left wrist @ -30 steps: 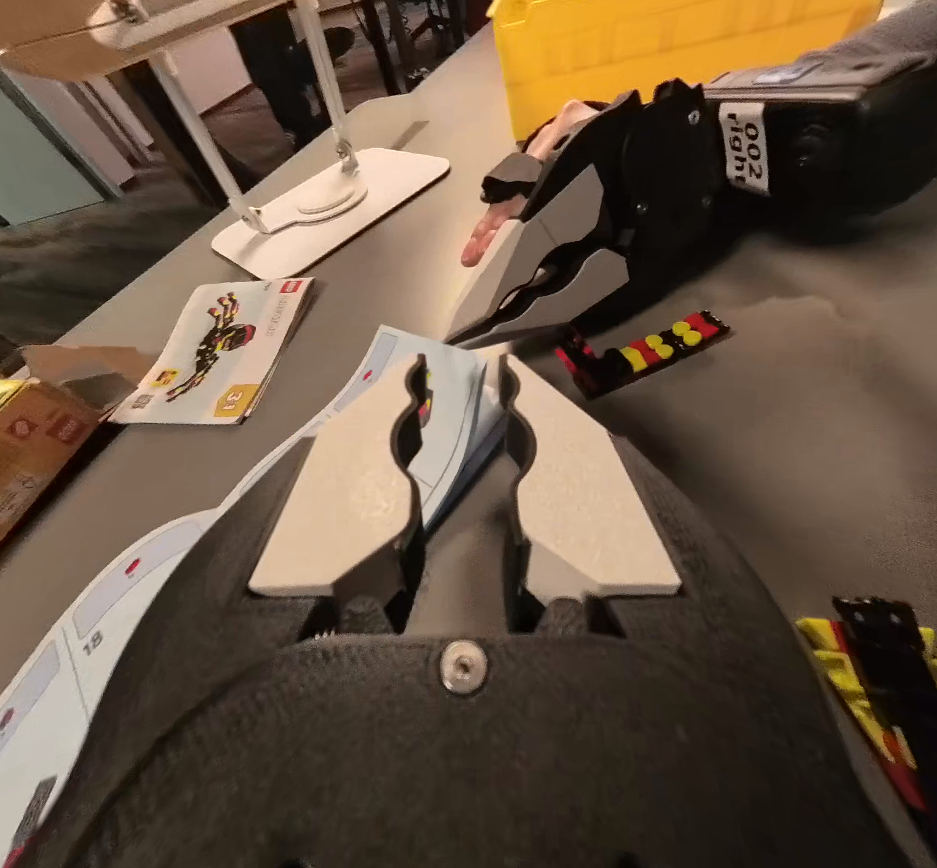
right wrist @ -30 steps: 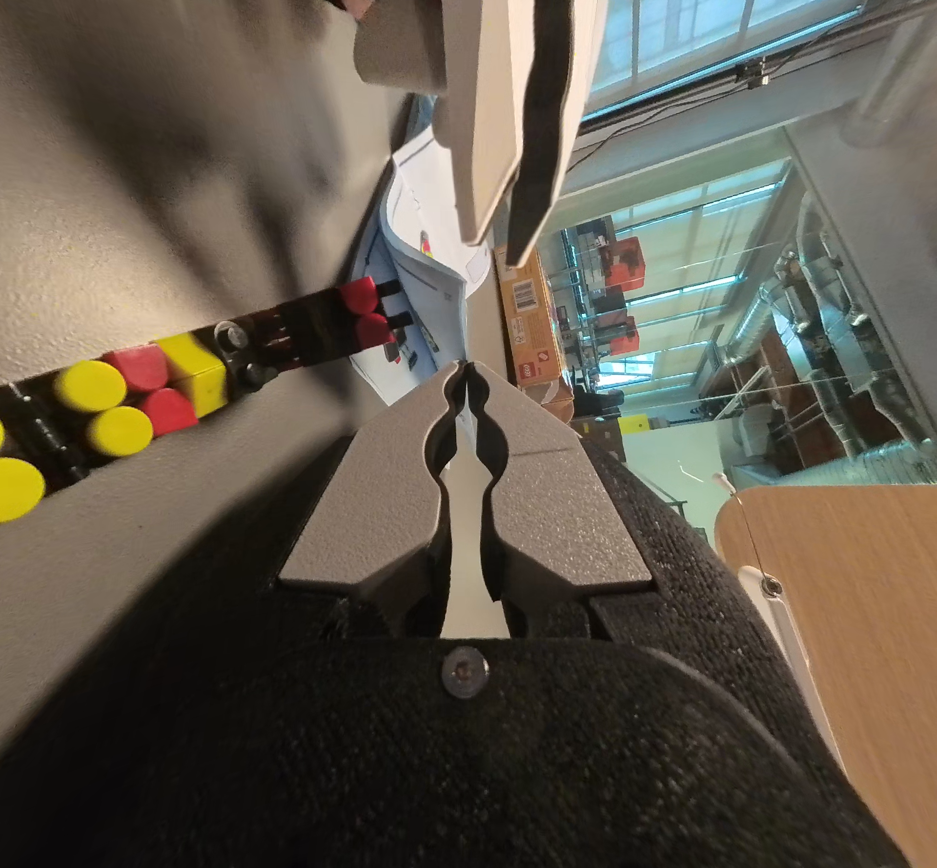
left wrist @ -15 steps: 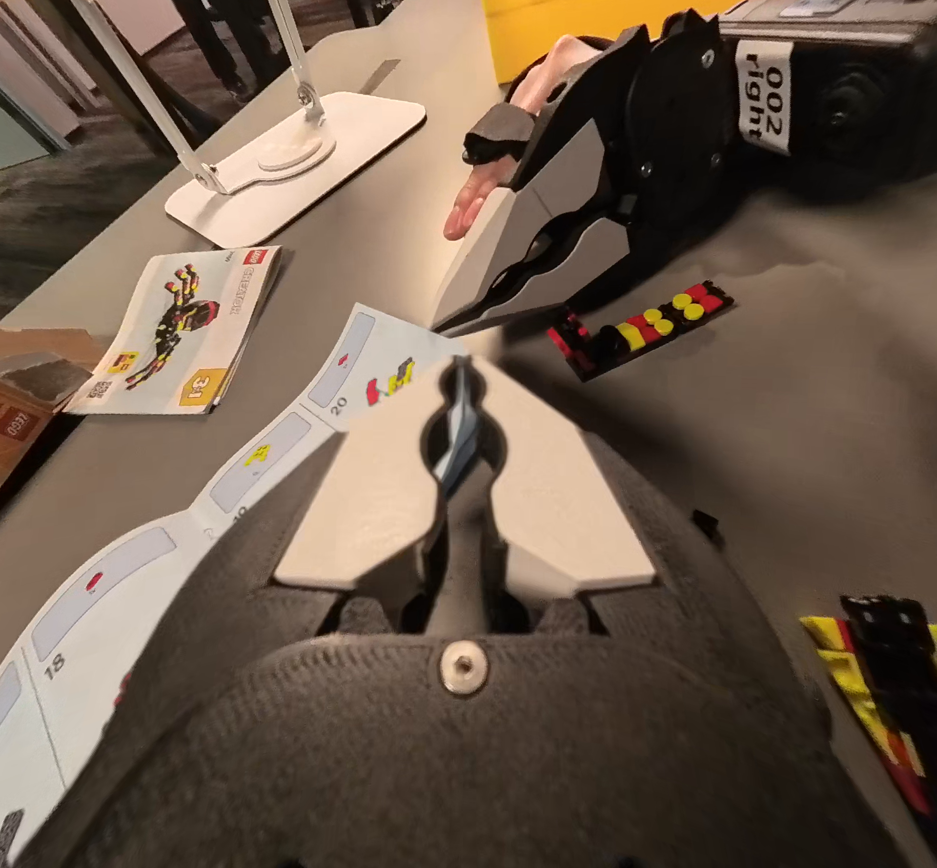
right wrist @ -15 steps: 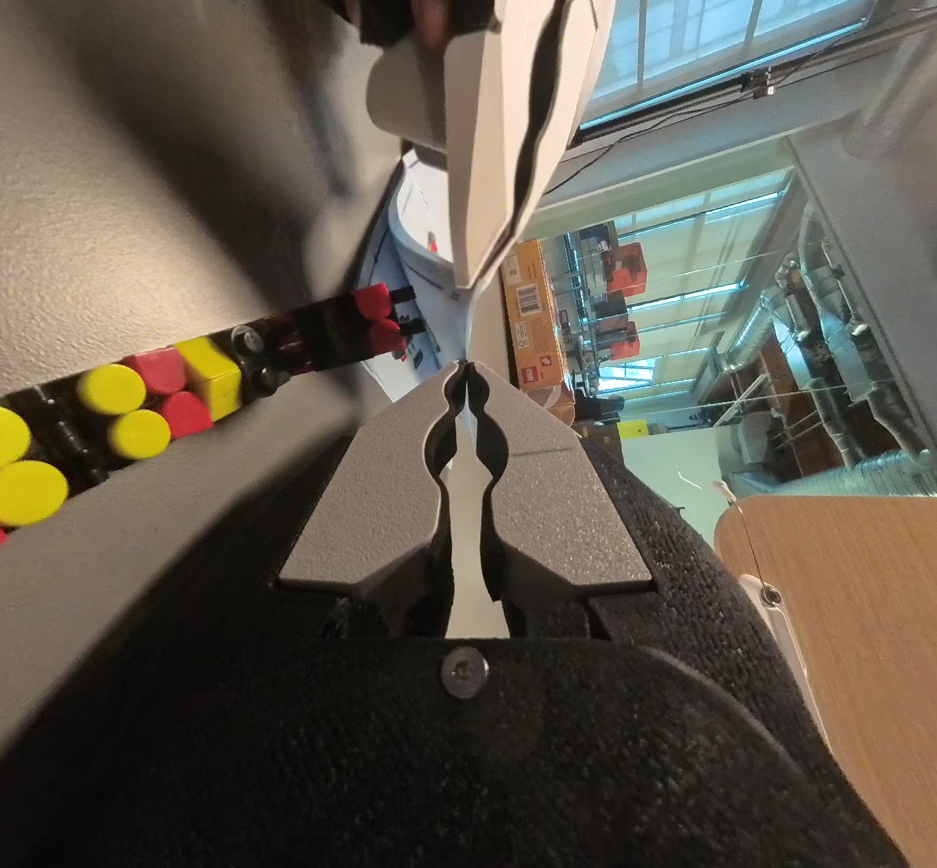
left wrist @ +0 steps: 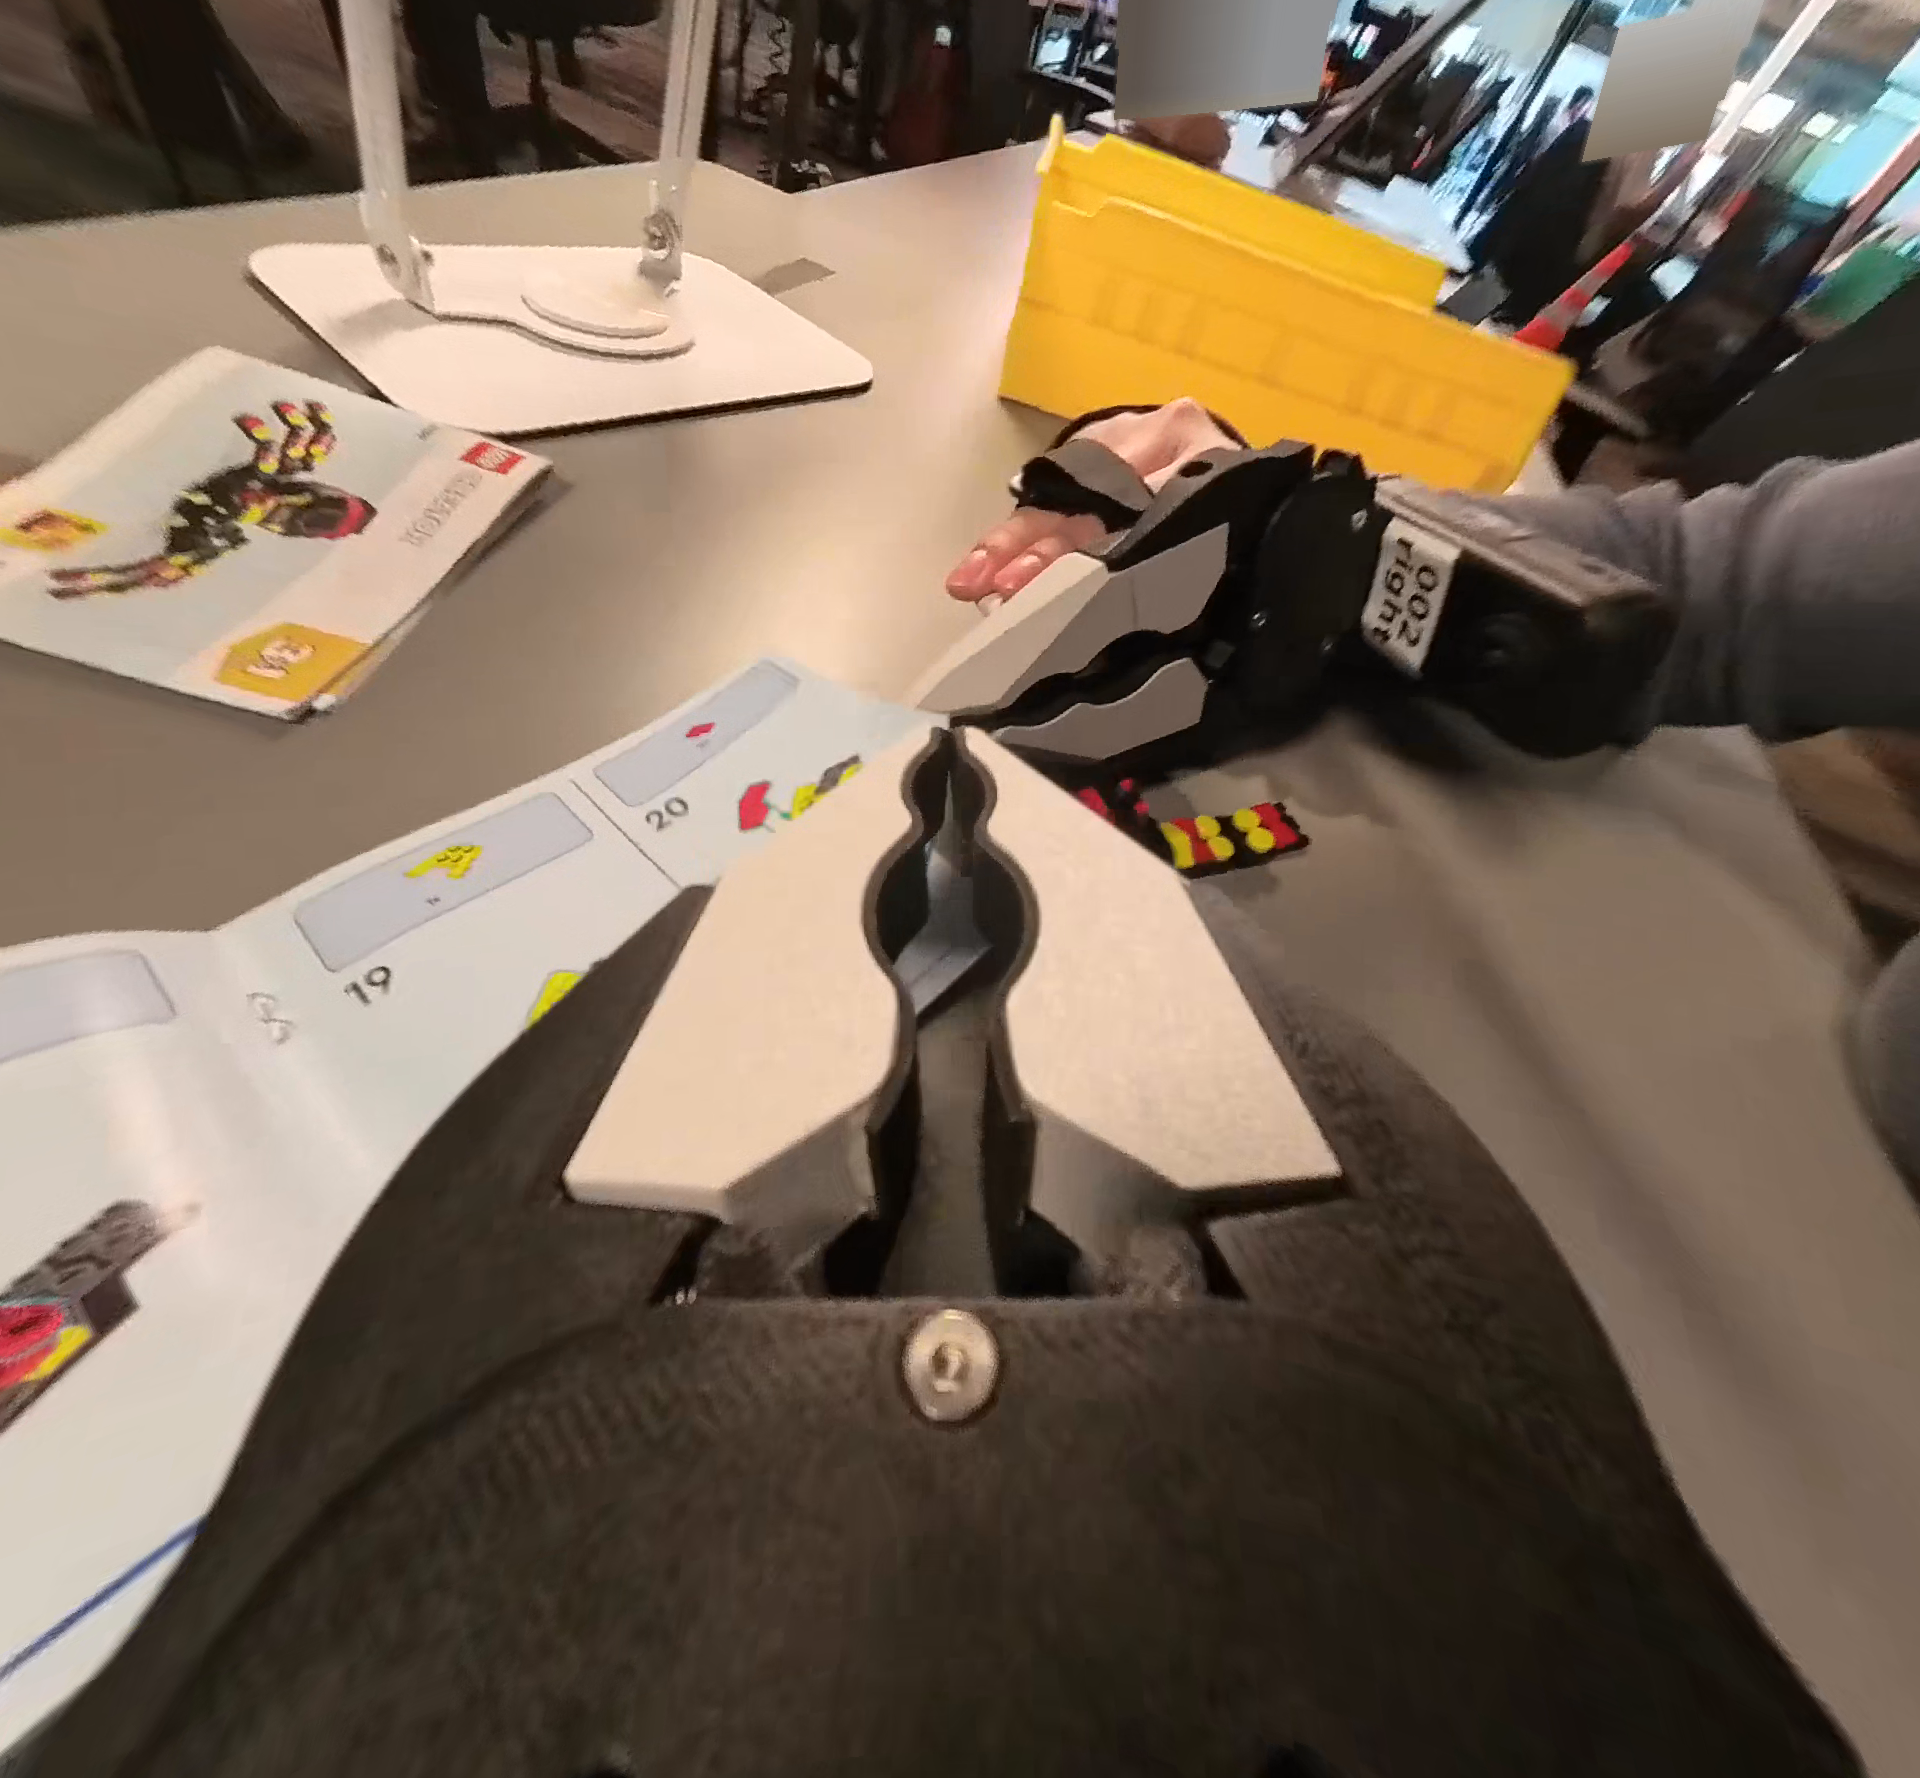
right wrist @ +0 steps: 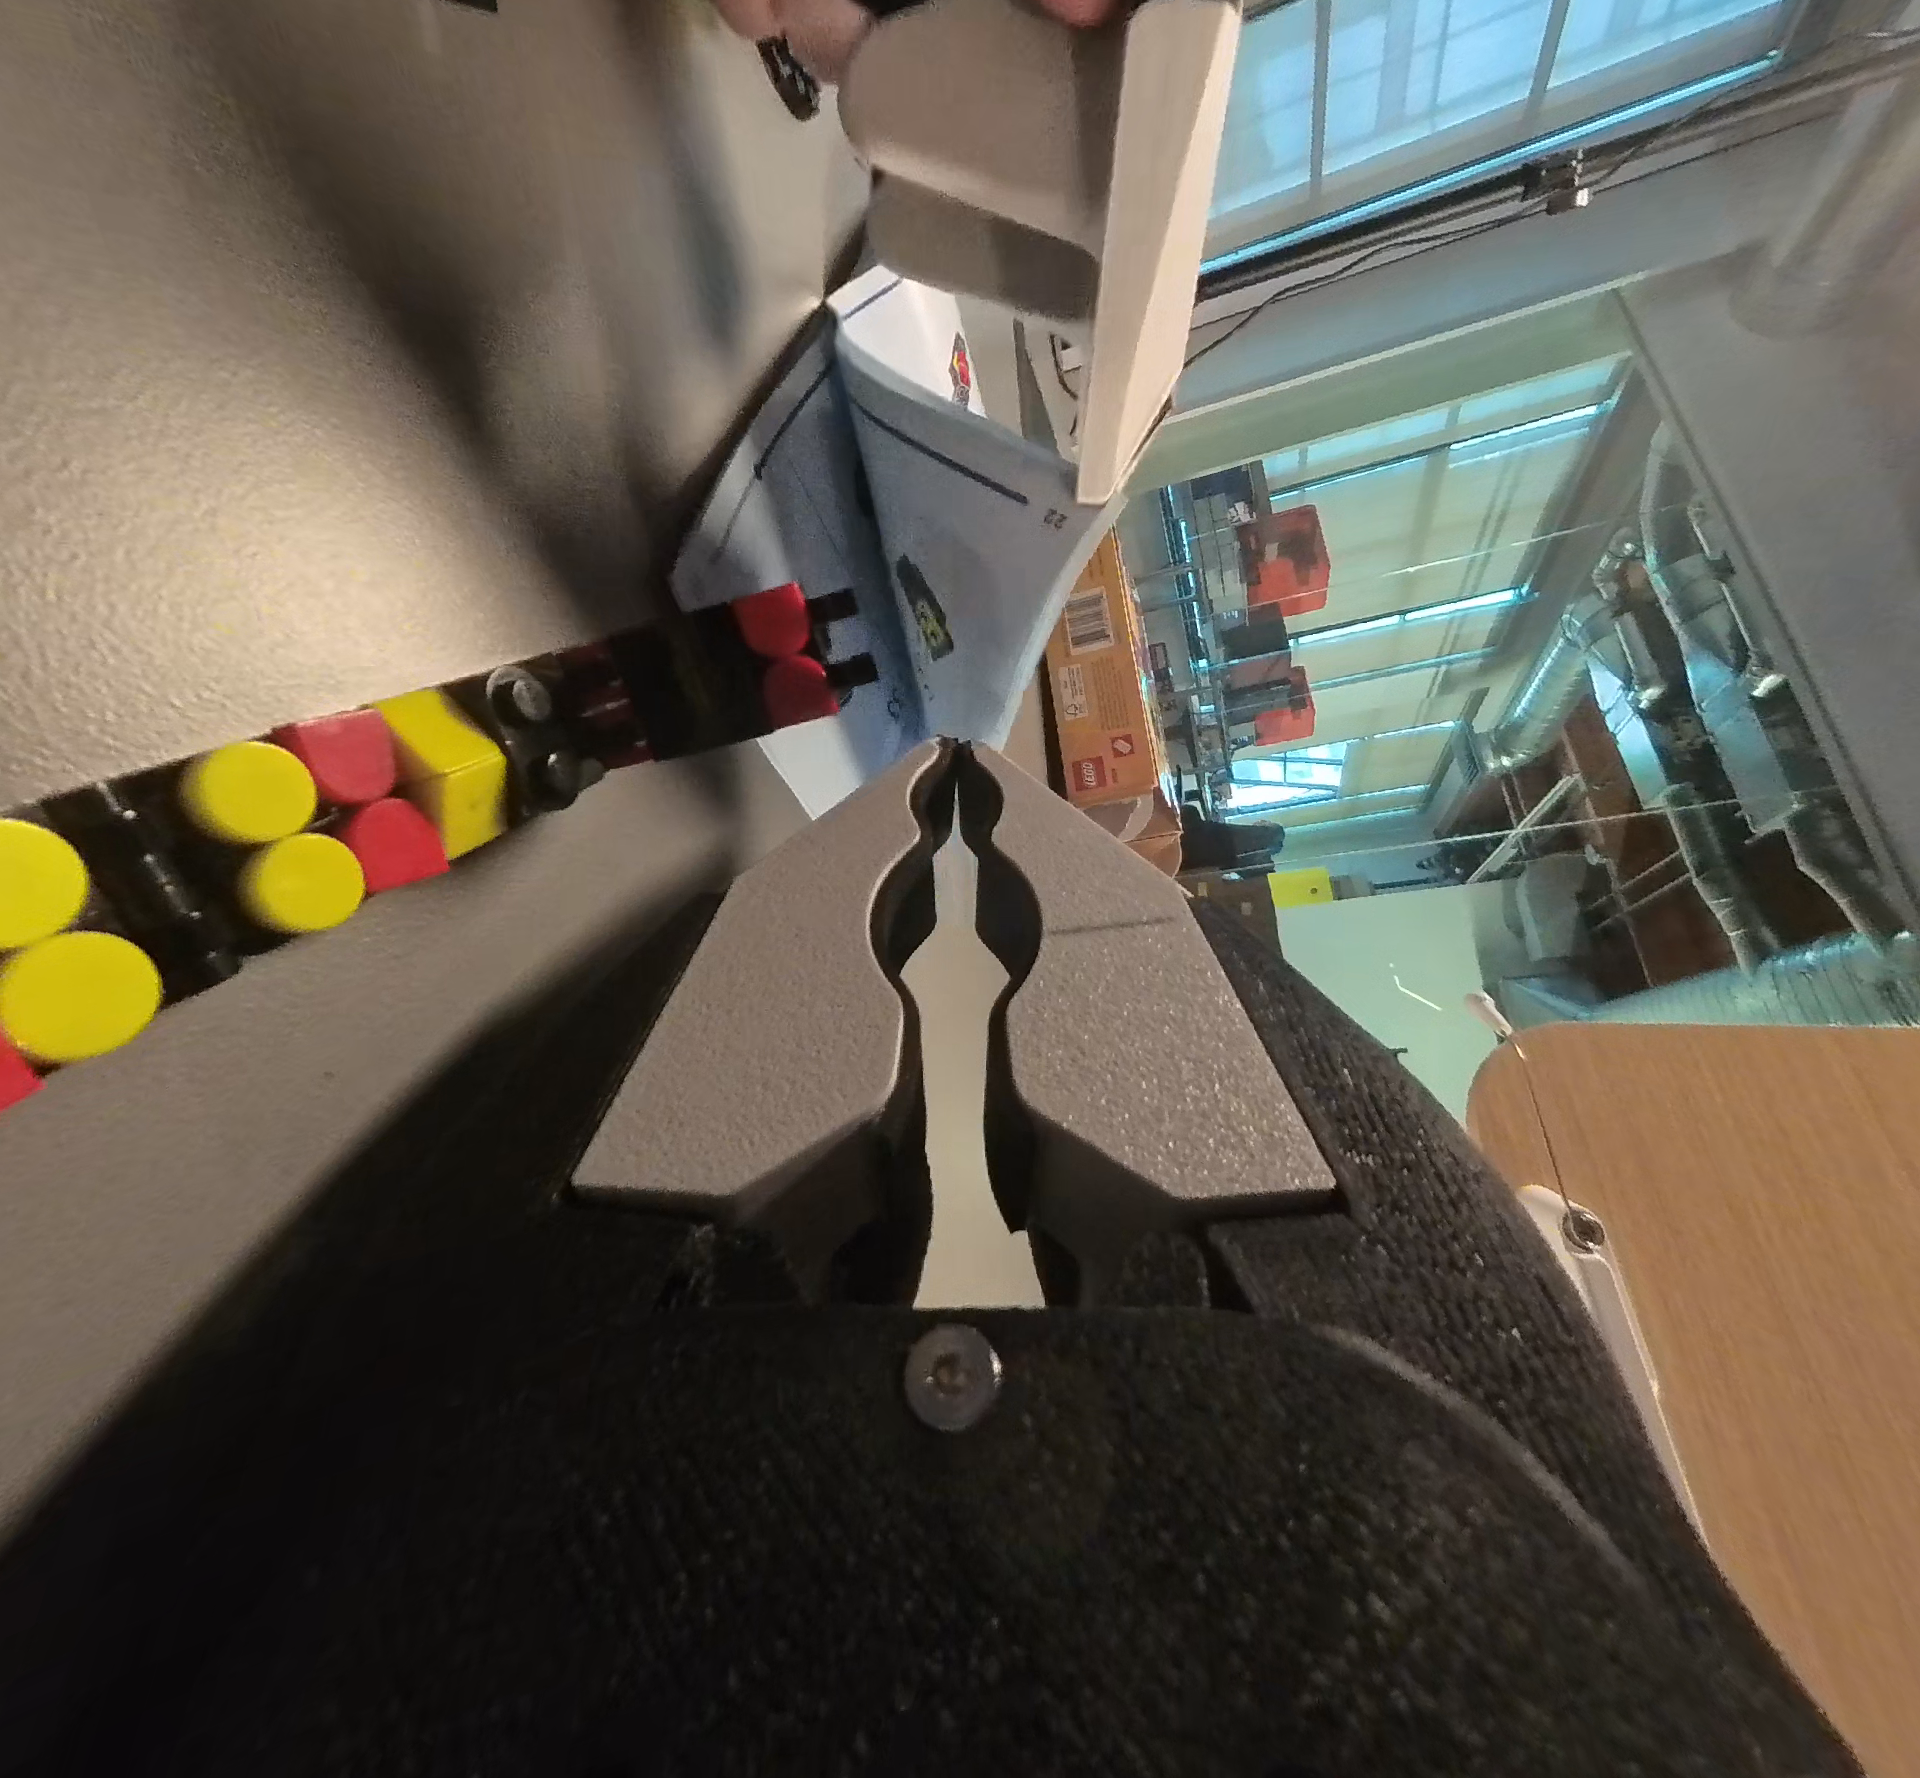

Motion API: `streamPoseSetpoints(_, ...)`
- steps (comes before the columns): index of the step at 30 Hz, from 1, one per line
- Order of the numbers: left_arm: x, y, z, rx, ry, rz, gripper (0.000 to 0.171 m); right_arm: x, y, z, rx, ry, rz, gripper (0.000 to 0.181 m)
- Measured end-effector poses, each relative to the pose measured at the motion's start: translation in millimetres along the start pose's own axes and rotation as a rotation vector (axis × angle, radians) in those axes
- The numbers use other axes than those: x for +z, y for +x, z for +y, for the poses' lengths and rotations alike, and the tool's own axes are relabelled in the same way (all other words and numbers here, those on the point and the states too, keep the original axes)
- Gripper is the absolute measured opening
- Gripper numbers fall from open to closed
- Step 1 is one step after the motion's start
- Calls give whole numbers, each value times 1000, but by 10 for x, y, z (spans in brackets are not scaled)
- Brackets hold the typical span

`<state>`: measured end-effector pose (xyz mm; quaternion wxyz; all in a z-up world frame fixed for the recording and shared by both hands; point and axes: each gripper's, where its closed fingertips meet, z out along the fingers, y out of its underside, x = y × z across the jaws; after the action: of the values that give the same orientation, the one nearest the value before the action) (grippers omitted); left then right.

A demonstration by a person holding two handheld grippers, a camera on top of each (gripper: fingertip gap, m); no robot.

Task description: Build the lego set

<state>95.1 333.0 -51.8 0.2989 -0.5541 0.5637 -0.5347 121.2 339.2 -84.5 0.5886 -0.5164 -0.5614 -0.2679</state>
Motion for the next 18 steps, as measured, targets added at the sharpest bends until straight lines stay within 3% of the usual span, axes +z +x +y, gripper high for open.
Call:
streamPoseSetpoints(9, -64, -58, -67, -167, 73, 48, 0, -8, 53, -26, 36, 20, 22, 0)
streamPoseSetpoints(12, -50, -42, -49, -167, 61, 56, 0, -23, 104, -69, 98, 52, 32, 10)
streamPoseSetpoints(18, -29, -19, -25, -154, 41, 60, 0, -1, 57, -67, 119, 49, 1, 11)
